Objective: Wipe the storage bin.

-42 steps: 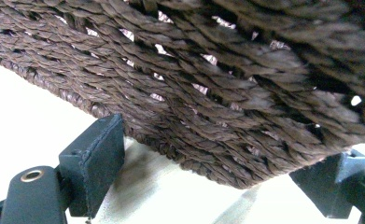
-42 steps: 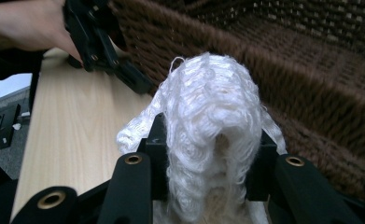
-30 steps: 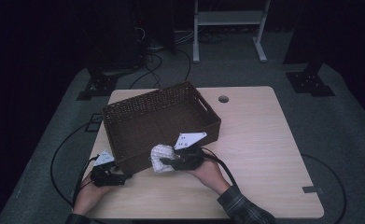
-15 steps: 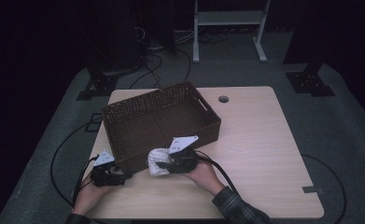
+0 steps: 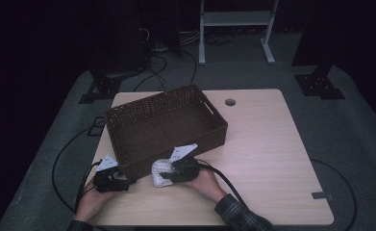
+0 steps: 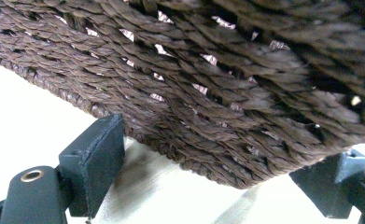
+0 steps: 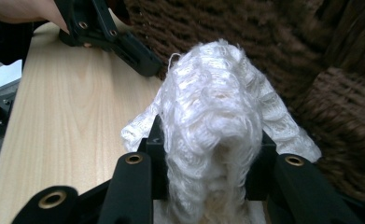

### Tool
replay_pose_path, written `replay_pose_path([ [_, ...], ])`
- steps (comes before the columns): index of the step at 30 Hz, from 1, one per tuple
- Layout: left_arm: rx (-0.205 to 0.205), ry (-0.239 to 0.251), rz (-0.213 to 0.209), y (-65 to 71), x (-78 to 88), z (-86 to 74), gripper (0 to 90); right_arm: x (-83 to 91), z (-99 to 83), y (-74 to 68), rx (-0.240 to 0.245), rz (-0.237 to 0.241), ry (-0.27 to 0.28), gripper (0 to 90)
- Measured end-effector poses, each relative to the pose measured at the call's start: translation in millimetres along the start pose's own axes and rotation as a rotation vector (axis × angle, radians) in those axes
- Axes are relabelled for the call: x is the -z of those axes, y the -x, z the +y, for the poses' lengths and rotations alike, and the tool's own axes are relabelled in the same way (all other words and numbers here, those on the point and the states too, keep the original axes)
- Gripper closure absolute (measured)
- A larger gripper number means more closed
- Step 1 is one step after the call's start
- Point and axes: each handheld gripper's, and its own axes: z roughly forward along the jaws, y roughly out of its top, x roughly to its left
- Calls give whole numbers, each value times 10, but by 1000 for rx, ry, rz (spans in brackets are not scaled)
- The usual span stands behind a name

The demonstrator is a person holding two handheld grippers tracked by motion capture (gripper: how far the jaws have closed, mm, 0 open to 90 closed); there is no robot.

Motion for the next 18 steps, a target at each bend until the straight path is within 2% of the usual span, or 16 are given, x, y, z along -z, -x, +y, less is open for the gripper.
replay_pose_path([
  [5,0,0,0,0,0,0,156,-117,-64,6,-20,14,-27,624],
  [10,0,0,-1,0,0,0,156,-85,-40,-10,-15,8,-29,624],
  [18,2,2,0,1,-1,0,156,124,85,-75,4,14,44,624],
])
